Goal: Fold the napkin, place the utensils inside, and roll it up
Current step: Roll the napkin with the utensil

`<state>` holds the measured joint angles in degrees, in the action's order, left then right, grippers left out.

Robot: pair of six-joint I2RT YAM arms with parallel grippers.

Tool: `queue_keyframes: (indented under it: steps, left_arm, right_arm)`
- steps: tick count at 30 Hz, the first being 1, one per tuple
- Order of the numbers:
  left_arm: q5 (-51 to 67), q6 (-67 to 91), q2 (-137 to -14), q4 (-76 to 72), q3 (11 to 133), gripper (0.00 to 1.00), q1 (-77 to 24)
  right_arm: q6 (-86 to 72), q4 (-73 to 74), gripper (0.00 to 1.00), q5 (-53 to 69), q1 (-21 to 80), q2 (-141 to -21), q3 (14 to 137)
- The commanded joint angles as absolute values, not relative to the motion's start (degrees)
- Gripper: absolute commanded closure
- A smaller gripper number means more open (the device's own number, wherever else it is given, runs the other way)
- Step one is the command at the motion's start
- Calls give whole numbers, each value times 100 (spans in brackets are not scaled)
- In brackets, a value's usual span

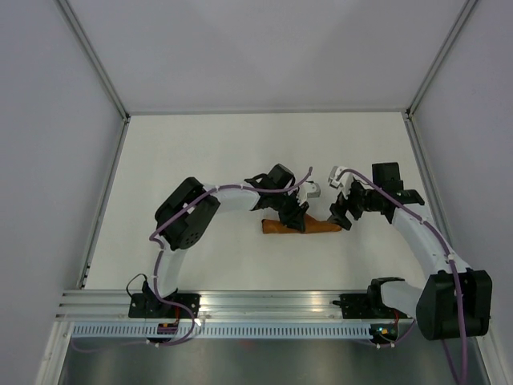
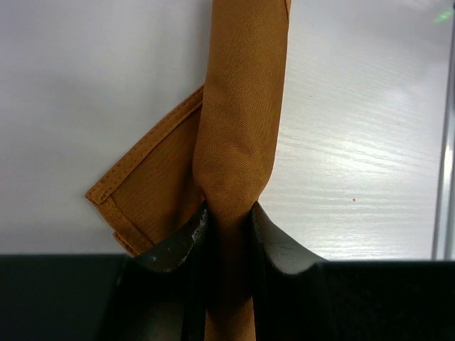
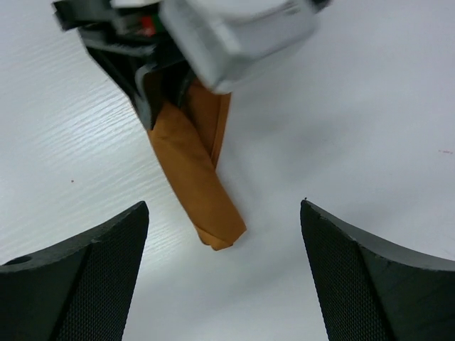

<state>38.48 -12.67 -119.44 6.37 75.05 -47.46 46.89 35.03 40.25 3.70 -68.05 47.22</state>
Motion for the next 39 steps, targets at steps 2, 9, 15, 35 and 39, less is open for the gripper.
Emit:
queue_keyframes:
  steps: [2, 9, 15, 35, 39]
  left_arm:
    - [4587, -809, -12471, 1819, 7655, 94, -4544]
    - [4948, -765, -12832, 2259, 8006, 93, -4403]
    - [5098, -730, -13017, 2452, 8130, 91, -4359]
    - [5352, -694, -12982, 2558, 8349, 71, -4228]
    - [5352, -589, -12824, 2461, 8376, 60, -4184]
  right_arm:
    - [5037, 3139, 9, 3974, 711, -6303, 4167]
    - [4694, 1715, 11, 2576, 2143, -5958, 3121]
    - [4632, 976, 13, 1873, 2917, -6380, 2831]
    - [4605, 448, 49, 1248, 3700, -7233, 2646]
    - [4570, 641, 62, 1266, 3700, -7260, 2672]
